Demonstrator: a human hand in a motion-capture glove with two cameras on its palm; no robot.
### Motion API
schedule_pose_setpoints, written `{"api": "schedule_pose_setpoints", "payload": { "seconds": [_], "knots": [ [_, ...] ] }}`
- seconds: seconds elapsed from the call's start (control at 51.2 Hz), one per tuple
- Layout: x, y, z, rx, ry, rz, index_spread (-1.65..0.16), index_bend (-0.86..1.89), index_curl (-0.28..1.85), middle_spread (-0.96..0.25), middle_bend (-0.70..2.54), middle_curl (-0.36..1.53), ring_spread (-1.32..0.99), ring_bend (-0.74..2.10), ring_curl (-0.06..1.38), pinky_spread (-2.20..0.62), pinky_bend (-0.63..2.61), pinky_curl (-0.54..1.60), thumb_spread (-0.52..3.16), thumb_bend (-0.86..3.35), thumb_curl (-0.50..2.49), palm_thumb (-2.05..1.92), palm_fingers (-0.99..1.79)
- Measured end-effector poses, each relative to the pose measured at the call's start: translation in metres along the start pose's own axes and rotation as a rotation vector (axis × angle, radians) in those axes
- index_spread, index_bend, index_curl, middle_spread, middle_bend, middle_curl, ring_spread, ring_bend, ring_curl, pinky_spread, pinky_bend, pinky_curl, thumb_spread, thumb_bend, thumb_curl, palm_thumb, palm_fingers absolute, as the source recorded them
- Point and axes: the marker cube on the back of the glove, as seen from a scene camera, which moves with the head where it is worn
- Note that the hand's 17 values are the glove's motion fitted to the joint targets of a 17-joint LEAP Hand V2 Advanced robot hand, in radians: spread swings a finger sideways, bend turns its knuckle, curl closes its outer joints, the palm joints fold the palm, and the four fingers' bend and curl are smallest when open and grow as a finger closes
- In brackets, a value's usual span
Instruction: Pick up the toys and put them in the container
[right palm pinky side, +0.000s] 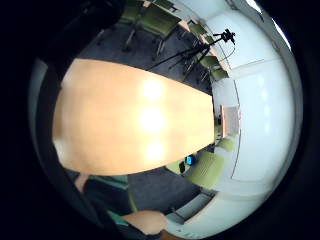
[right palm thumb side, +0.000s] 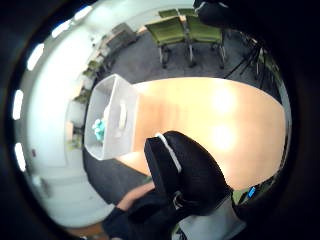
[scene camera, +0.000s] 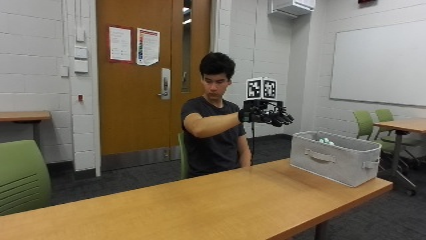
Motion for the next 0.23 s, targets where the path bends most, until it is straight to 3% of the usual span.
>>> {"api": "schedule_pose_setpoints", "payload": {
  "seconds": [0.234],
  "knots": [
    [0.016, 0.012, 0.015, -0.023, -0.013, 0.025, -0.36, 0.17, 0.39, -0.1, 0.26, 0.45, -0.19, 0.37, 0.29, -0.04, 0.76, 0.31, 1.21, -0.05, 0.2, -0.06, 0.01]
  ]
}}
